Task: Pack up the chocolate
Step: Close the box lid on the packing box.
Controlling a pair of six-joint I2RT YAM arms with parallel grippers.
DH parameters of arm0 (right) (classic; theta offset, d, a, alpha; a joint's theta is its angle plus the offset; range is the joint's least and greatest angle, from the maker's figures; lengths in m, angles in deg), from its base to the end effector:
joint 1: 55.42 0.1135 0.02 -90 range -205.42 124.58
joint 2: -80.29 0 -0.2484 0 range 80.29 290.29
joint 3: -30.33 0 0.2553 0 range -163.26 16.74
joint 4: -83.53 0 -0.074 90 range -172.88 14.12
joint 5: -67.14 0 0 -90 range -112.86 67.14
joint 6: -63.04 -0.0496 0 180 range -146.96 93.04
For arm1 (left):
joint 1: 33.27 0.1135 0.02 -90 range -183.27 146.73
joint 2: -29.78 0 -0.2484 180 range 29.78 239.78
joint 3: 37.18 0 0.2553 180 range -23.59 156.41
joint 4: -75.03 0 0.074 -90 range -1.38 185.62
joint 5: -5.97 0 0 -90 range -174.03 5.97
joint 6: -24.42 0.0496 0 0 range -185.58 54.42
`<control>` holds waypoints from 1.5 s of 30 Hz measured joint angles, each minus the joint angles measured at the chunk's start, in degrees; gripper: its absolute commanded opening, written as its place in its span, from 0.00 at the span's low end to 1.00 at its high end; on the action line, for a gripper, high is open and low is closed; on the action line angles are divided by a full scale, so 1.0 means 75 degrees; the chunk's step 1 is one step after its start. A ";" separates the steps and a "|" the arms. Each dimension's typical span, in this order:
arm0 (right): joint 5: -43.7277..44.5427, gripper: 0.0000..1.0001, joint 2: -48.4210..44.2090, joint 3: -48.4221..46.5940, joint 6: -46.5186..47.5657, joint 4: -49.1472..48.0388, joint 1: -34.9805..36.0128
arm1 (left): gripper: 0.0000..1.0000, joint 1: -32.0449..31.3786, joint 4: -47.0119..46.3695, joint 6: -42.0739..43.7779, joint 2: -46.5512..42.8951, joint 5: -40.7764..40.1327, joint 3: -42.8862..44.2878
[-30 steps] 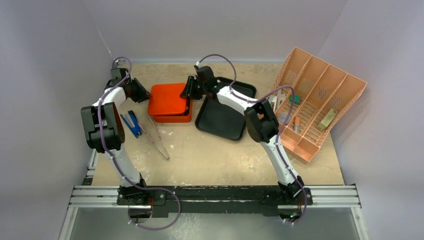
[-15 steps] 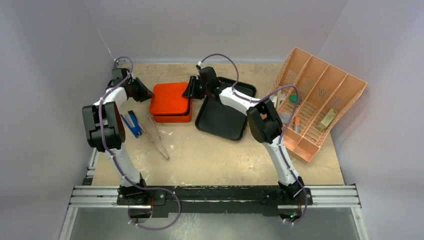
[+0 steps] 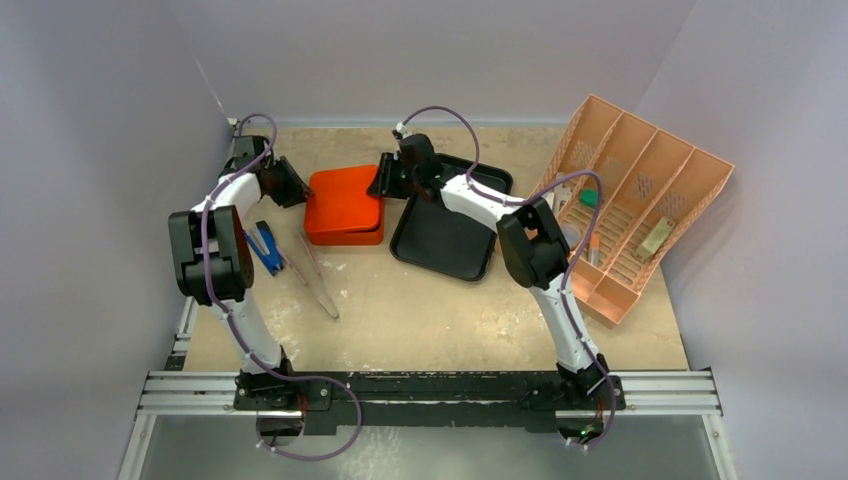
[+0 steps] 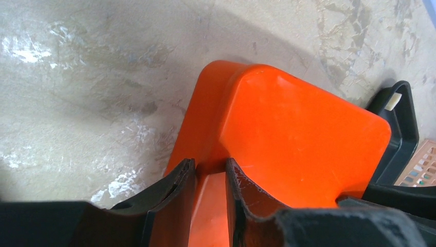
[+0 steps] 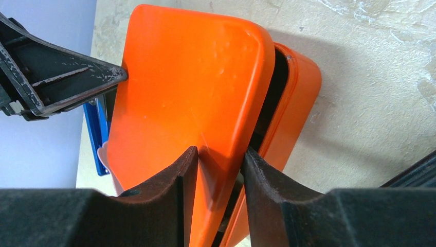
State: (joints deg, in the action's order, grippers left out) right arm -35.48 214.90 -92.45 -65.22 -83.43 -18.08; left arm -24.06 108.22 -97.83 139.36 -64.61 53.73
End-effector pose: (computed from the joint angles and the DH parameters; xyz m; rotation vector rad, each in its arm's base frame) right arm 0.4350 0.3455 0.1865 -0.1348 2.1545 1.0310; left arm 0.4169 0.0509 0.1708 -0.7445 2.3839 -0.5901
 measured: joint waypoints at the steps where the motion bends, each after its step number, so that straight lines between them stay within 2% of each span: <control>1: 0.0009 0.41 -0.0012 0.0006 0.0026 0.0020 0.0009 | 0.27 -0.0017 0.0087 0.0052 -0.0015 -0.0052 0.0000; 8: 0.0119 0.42 -0.0058 0.0067 0.0163 0.0035 0.0035 | 0.26 -0.0087 0.0187 0.0204 -0.0044 -0.0254 0.0006; 16: 0.0315 0.41 -0.0181 0.0195 0.0280 0.0038 0.0070 | 0.22 -0.0096 0.0134 0.0189 -0.0055 -0.0219 0.0006; 32: 0.0332 0.36 -0.0184 0.0239 0.0455 -0.0093 0.0000 | 0.22 -0.0149 -0.0189 -0.0012 -0.0055 -0.0073 -0.0017; 37: 0.0315 0.35 -0.0184 0.0481 0.0449 -0.0574 -0.0052 | 0.23 -0.0152 -0.0356 -0.0038 -0.0055 -0.0009 -0.0047; 45: 0.0358 0.36 -0.0184 0.0504 0.0490 -0.0659 -0.0052 | 0.24 -0.0154 -0.0437 -0.0041 0.0009 -0.0003 -0.0047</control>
State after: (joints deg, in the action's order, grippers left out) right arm -32.79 213.52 -88.67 -61.55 -88.37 -18.47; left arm -25.22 104.94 -98.13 139.43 -64.64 53.38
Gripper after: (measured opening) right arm 0.368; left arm 0.237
